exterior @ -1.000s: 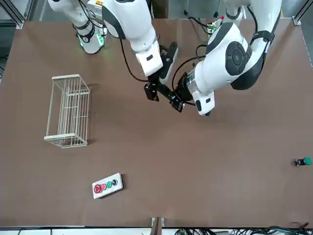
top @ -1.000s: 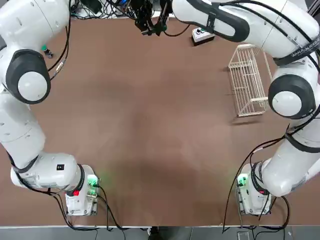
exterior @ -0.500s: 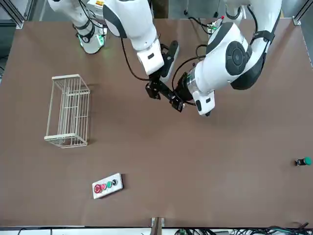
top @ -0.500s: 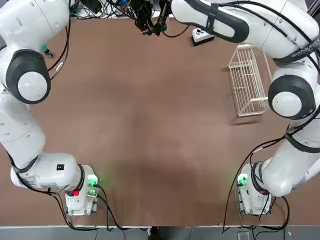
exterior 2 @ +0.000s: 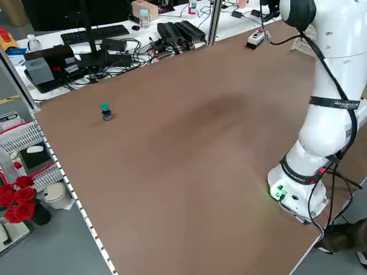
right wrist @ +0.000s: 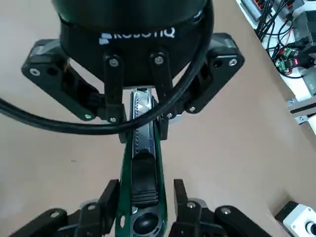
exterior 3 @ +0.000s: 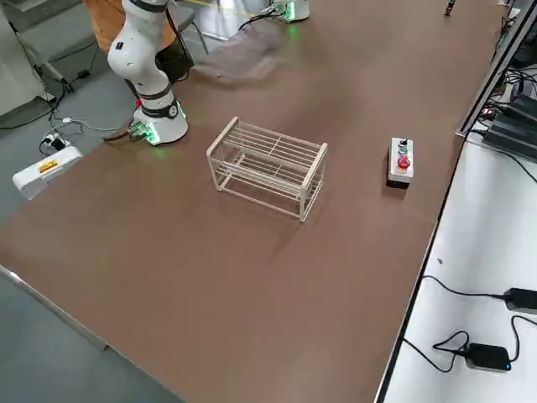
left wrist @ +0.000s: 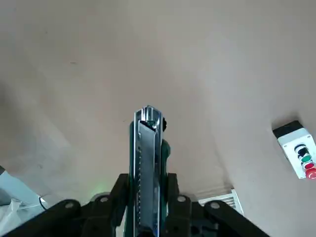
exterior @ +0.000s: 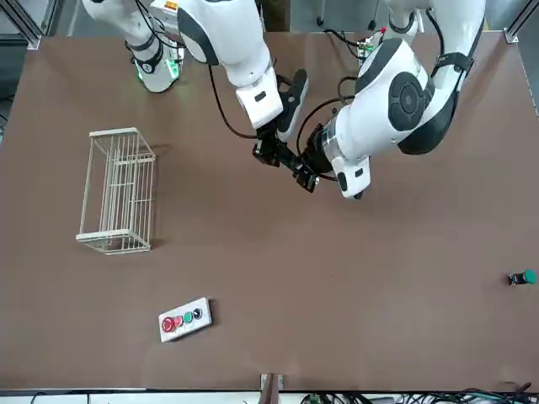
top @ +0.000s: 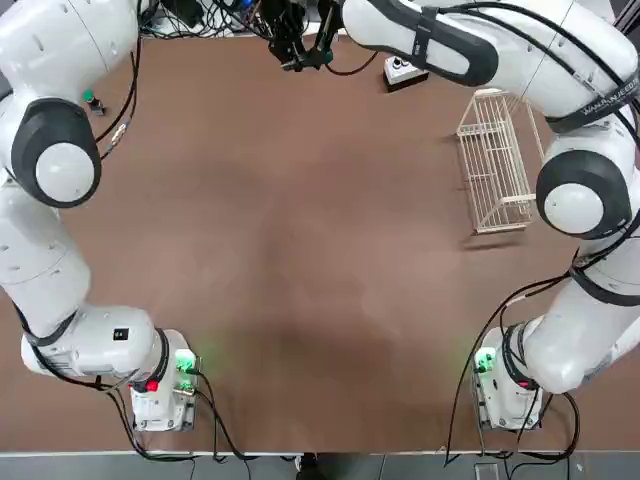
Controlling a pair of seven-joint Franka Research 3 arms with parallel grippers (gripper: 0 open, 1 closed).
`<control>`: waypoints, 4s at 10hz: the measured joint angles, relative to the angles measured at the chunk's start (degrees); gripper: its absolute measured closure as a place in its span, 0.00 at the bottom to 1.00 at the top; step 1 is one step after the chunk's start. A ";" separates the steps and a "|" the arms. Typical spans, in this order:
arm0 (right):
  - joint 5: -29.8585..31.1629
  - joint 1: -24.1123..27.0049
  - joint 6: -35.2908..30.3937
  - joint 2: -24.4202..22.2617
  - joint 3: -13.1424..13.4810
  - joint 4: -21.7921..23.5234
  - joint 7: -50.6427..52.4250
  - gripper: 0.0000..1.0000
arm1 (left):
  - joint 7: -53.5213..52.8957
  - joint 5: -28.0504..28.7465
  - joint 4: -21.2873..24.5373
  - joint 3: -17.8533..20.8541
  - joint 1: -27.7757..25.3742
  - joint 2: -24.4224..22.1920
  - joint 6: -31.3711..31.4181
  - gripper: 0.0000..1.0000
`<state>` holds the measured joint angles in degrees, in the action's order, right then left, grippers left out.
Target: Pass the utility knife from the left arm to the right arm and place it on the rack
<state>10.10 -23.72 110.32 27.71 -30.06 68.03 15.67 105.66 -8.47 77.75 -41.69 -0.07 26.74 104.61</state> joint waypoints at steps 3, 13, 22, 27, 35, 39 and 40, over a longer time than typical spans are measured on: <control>0.05 -0.03 0.03 0.00 -0.12 -0.04 0.00 0.57 | -0.01 0.00 -0.07 0.00 -0.07 -0.03 -0.07 0.64; 0.06 0.22 -0.04 0.02 0.09 -0.37 -0.12 0.57 | -0.09 0.00 -0.99 -0.15 -0.34 -0.15 -0.28 0.24; -4.15 9.68 -10.64 -10.05 1.01 2.44 -12.83 0.57 | -20.08 -0.03 -1.50 -0.29 -17.57 -6.23 -14.55 0.00; -11.23 14.02 -10.18 -27.00 21.86 25.07 -12.97 0.57 | -40.11 5.98 -1.42 -0.12 -25.22 -7.76 -18.86 0.00; -12.92 14.54 -0.01 -31.36 40.94 48.69 -12.87 0.57 | -88.09 10.07 -1.16 -0.07 -36.60 -13.08 -24.81 0.00; -13.09 14.53 6.42 -33.41 42.91 56.67 -11.99 0.57 | -91.54 10.07 -0.01 0.11 -37.50 -18.21 -26.19 0.00; -13.09 14.52 7.00 -33.42 43.26 57.34 -11.73 0.57 | -91.92 10.03 0.74 1.06 -36.60 -18.85 -26.48 0.00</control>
<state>-2.99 -9.20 117.32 -5.71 13.20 125.37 3.94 13.74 1.56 78.50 -40.62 -36.67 7.89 78.14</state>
